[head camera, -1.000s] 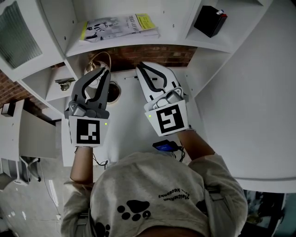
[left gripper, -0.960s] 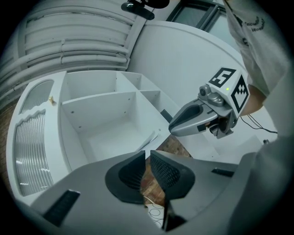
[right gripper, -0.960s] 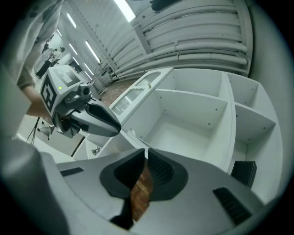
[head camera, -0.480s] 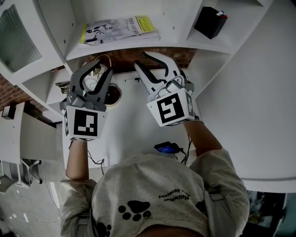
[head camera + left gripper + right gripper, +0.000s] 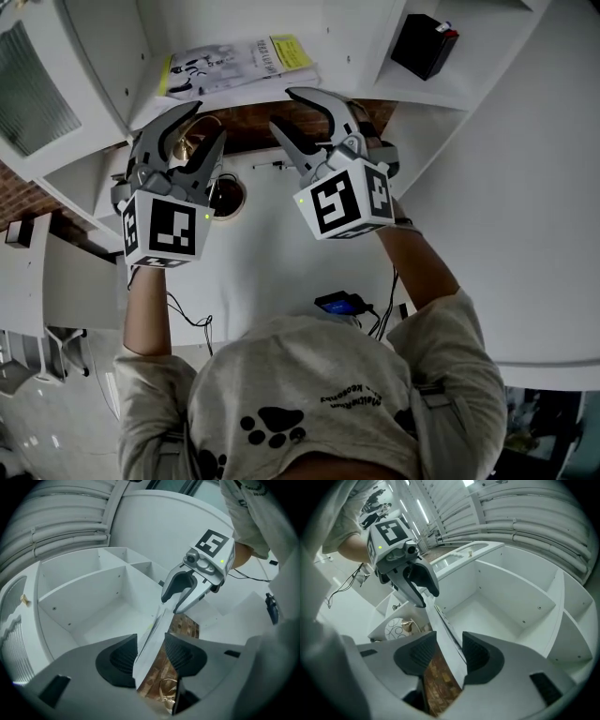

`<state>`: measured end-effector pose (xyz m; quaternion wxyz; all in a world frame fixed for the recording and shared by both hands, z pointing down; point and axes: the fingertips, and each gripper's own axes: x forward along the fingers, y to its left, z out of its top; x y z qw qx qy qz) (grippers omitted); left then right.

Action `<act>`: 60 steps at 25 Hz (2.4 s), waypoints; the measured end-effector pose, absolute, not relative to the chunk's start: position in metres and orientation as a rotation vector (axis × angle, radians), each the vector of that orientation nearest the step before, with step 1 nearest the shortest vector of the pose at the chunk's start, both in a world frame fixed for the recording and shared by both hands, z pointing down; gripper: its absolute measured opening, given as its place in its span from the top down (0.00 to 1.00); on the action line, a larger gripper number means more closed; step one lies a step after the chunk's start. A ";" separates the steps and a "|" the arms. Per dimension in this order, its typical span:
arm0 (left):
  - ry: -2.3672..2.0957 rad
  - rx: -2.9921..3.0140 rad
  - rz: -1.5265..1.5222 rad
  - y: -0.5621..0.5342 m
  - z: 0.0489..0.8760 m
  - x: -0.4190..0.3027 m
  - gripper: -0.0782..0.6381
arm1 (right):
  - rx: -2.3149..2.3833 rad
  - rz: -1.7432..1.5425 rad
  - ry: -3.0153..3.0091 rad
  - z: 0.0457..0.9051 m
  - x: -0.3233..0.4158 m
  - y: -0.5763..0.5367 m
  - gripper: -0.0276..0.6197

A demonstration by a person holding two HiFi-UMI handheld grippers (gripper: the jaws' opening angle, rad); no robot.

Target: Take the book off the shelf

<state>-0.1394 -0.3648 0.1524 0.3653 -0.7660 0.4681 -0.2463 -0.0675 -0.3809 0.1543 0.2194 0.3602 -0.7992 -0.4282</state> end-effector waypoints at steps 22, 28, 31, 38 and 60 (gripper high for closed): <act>1.079 -1.779 -1.095 -0.431 0.177 -0.143 0.57 | 0.864 -1.168 -2.128 0.162 -0.081 -0.414 0.64; 1.037 -1.677 -1.285 -0.449 0.195 -0.146 0.56 | 0.861 -1.165 -2.130 0.163 -0.080 -0.412 0.64; 1.031 -1.644 -1.314 -0.449 0.198 -0.146 0.56 | 0.860 -1.157 -2.132 0.164 -0.080 -0.410 0.64; 1.063 -1.607 -1.304 -0.441 0.197 -0.145 0.57 | 0.849 -1.167 -2.120 0.165 -0.082 -0.402 0.64; 1.116 -1.603 -1.189 -0.397 0.183 -0.143 0.75 | 0.823 -1.384 -1.668 0.177 -0.090 -0.432 0.59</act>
